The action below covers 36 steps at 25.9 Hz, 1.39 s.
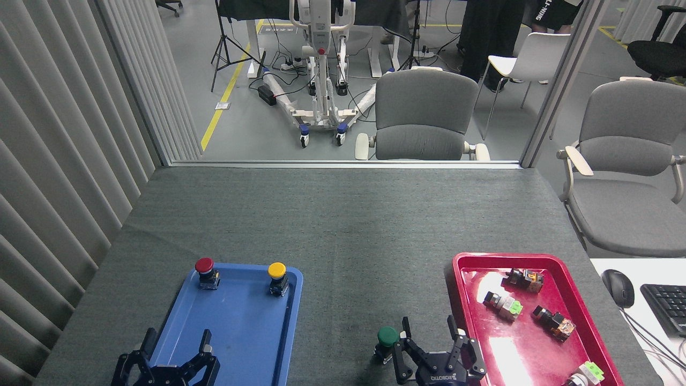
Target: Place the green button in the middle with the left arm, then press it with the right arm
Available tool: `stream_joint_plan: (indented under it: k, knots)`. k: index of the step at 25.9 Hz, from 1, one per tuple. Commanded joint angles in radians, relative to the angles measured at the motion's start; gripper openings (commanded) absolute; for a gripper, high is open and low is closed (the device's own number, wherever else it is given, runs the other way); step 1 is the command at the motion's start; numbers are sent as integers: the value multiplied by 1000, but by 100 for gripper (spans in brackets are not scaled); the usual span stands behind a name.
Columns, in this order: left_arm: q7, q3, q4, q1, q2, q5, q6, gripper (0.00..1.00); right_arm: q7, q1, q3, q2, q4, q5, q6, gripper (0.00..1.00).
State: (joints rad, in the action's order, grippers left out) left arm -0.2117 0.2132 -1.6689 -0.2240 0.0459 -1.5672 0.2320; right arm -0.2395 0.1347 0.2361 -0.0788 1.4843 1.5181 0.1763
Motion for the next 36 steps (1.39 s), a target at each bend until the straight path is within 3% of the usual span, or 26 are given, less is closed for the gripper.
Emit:
stream_joint_plan:
  k: [1, 17, 21, 28, 36]
  knots:
    - [8, 0, 1, 3, 5, 1, 0, 99, 0, 26, -55, -26, 21, -4, 0, 97]
    - [9, -12, 35, 45, 8, 30, 7, 99, -1, 45, -84, -32, 39, -19, -6, 98]
    - [14, -57, 75, 106, 22, 30, 0, 99, -1, 46, -84, -32, 44, -19, -8, 98]
    - [95, -69, 84, 120, 28, 29, -3, 99, 0, 59, -86, -32, 60, -18, -9, 99]
    - [95, -69, 86, 121, 42, 30, -2, 99, 6, 92, -139, -33, 85, -19, -104, 99]
